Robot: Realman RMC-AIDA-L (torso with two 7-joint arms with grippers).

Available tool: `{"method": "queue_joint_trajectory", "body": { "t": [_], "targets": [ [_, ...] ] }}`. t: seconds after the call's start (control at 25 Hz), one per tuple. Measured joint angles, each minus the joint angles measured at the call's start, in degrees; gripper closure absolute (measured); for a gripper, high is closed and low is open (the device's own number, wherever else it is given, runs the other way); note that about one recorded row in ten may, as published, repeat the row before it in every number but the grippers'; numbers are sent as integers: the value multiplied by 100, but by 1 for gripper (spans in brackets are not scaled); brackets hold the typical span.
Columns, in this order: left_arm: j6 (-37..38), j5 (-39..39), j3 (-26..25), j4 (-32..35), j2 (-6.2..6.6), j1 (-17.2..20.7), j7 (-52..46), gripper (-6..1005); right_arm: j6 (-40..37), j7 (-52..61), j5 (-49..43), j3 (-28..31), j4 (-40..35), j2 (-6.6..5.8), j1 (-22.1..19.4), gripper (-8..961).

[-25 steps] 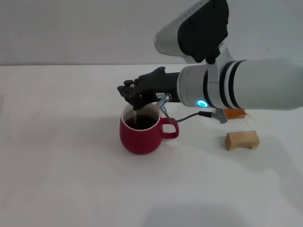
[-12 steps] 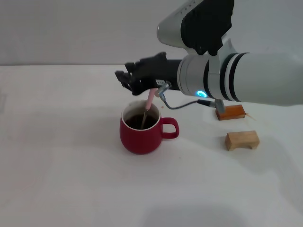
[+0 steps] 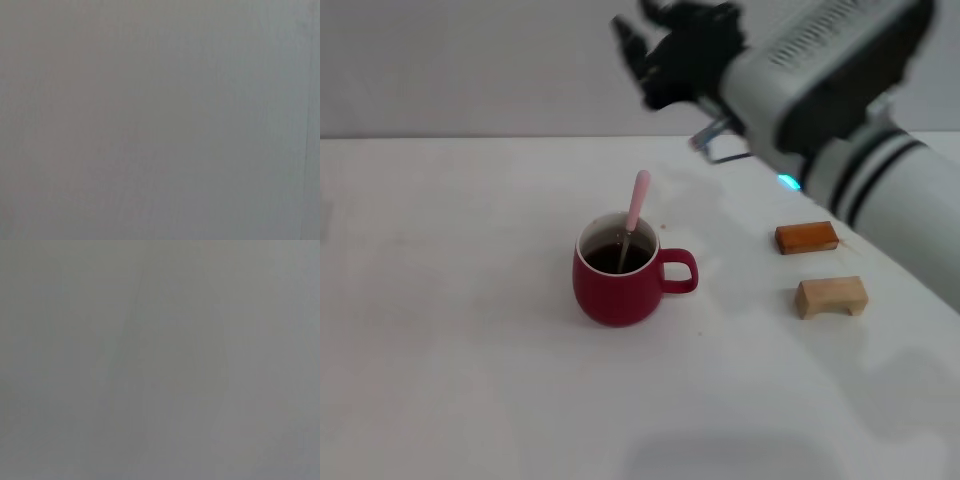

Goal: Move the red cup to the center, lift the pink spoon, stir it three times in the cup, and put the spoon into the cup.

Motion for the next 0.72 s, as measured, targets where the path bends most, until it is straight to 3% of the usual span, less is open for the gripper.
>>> {"method": "queue_joint_trajectory", "body": {
  "t": [0.28,0.48,0.52,0.72],
  "targets": [
    [5,4,12,16,-14,-9,-55,152,-3945,133,112,-271,-1338,15,-614,694],
    [5,12,123,15,-29,32,-93,152,-6670,421,1075,-489,-2872,21,-625,694],
    [5,11,149,15,-29,43,-137,152,-7441,837,1444,-500,-3476,20,-595,694],
    [-25,5,159,91,-29,60,-277,152,-8133,1624,1851,-427,-4441,-7,-616,694]
  ]
}}
